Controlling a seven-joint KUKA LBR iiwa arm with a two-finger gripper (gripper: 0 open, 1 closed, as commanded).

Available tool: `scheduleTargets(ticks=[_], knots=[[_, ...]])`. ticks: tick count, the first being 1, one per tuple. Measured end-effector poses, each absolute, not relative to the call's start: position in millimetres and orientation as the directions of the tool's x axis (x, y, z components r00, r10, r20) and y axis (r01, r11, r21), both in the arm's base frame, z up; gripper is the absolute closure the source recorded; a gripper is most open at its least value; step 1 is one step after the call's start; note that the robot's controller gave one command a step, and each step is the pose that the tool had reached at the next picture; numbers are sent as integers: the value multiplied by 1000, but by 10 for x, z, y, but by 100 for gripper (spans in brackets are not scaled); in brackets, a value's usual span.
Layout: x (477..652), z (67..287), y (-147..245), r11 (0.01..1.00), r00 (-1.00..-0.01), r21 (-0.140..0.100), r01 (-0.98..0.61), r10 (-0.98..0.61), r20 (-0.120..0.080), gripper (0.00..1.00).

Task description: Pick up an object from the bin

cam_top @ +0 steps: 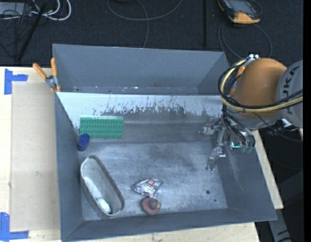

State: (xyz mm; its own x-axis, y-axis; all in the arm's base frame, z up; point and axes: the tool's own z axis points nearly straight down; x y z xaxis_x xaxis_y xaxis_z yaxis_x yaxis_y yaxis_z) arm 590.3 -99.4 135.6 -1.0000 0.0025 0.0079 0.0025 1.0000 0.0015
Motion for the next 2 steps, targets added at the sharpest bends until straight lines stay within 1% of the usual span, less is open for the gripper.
scheduleTargets(ticks=[1, 2], knots=[[6228, 709, -501, 990, -990, -1, -143, -143, -1, 0], [5912, 1009, 455, 969, -969, 4, -248, -248, -1, 0]])
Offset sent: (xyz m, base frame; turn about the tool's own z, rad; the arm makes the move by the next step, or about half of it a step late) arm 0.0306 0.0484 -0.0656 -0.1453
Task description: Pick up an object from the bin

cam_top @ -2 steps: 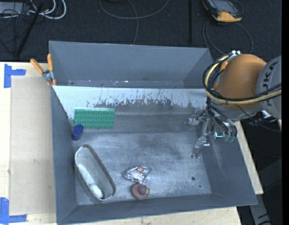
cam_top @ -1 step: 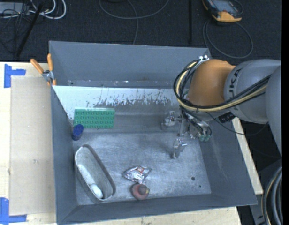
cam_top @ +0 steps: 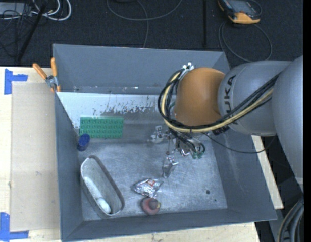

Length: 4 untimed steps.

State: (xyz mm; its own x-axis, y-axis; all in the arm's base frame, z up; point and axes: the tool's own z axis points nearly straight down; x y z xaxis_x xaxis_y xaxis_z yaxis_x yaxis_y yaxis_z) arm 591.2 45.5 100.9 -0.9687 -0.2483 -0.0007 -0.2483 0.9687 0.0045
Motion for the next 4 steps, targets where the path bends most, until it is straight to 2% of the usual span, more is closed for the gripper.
scheduleTargets(ticks=[1, 2, 3, 4], knots=[[5659, 1085, 1042, 886, -886, 3, -464, -464, 1, 0], [5478, 740, 860, 836, -835, -2, -549, -549, -13, 0], [5049, 746, 996, 862, -861, -9, -507, -508, -20, 0], [5009, 738, 994, 861, -861, -2, -509, -509, 1, 100]])
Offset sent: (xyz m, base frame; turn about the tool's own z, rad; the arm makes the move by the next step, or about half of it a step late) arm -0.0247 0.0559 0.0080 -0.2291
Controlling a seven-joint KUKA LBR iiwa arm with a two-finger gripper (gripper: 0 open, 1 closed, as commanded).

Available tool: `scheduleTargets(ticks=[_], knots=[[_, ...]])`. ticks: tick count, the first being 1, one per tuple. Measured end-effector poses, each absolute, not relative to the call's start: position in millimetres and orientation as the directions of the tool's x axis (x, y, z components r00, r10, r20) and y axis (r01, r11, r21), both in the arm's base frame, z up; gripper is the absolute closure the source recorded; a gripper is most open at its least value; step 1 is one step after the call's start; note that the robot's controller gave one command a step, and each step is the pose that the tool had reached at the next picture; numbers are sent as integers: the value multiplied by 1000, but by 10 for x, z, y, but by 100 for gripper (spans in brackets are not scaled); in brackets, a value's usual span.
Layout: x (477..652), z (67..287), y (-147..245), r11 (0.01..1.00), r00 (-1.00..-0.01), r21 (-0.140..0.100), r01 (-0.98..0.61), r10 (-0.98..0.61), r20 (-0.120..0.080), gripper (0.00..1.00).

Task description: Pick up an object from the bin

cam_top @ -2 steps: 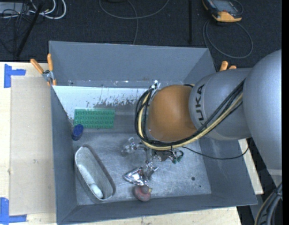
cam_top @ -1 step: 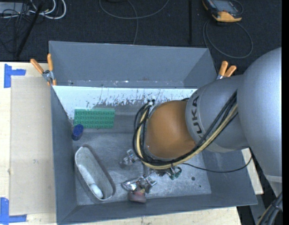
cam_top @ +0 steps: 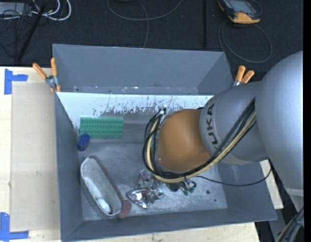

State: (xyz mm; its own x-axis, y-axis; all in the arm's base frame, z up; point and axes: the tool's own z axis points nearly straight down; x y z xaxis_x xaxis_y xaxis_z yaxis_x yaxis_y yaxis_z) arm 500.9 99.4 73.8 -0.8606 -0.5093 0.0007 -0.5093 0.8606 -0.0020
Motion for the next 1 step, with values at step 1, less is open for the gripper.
scheduleTargets(ticks=[1], knots=[[5025, 1526, 1004, 862, -861, -2, -508, -508, -7, 100]])
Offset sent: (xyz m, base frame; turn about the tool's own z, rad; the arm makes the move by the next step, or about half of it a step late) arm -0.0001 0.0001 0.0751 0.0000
